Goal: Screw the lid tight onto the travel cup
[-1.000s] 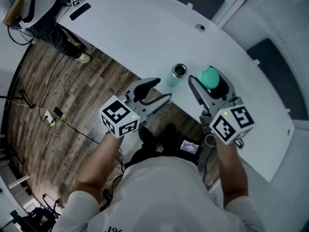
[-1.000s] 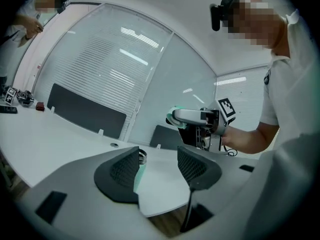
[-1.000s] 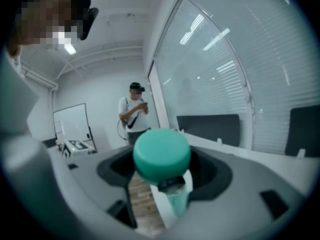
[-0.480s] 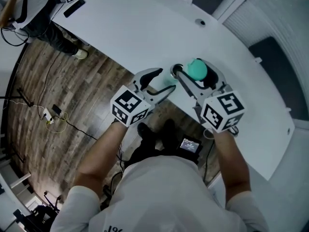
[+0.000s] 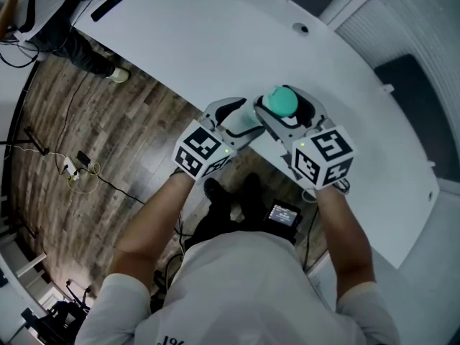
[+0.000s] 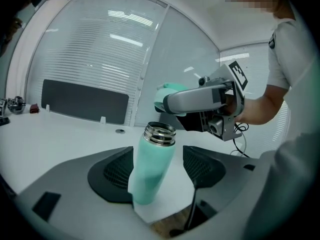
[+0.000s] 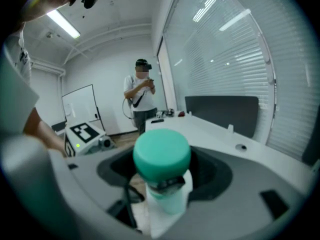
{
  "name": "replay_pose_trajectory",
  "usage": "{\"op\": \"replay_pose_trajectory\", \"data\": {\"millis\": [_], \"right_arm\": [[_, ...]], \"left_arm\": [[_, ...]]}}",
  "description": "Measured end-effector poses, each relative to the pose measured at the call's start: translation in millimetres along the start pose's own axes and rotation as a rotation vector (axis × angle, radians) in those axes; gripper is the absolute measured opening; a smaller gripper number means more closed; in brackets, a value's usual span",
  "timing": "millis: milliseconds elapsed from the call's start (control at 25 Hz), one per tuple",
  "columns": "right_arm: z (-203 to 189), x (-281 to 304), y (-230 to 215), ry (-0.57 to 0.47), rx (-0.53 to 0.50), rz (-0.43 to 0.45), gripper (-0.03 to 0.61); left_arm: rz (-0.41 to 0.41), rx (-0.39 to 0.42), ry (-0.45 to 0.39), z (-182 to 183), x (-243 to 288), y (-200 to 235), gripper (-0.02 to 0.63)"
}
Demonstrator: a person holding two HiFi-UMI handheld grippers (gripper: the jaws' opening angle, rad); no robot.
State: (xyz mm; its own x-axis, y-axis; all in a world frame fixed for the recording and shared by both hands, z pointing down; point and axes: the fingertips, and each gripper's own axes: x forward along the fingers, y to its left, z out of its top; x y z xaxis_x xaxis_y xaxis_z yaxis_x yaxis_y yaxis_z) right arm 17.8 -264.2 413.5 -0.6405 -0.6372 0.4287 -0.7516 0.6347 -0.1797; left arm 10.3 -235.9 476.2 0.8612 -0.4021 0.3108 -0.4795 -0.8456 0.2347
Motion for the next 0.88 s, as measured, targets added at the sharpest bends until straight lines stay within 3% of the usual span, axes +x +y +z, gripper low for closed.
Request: {"op": "replay_pose_trajectory", "data": {"millis": [440,880], "right_arm": [[-18,18,2,0.056,-0.053,0.017,0.321],[-33,28,6,0.105,-0.12,0.058,0.321]], "left_arm": [[-0.029,0.042,0.043,-11,15,5,0.316],[-0.1,0.134,0.125,-20,29,6,0.316]]}}
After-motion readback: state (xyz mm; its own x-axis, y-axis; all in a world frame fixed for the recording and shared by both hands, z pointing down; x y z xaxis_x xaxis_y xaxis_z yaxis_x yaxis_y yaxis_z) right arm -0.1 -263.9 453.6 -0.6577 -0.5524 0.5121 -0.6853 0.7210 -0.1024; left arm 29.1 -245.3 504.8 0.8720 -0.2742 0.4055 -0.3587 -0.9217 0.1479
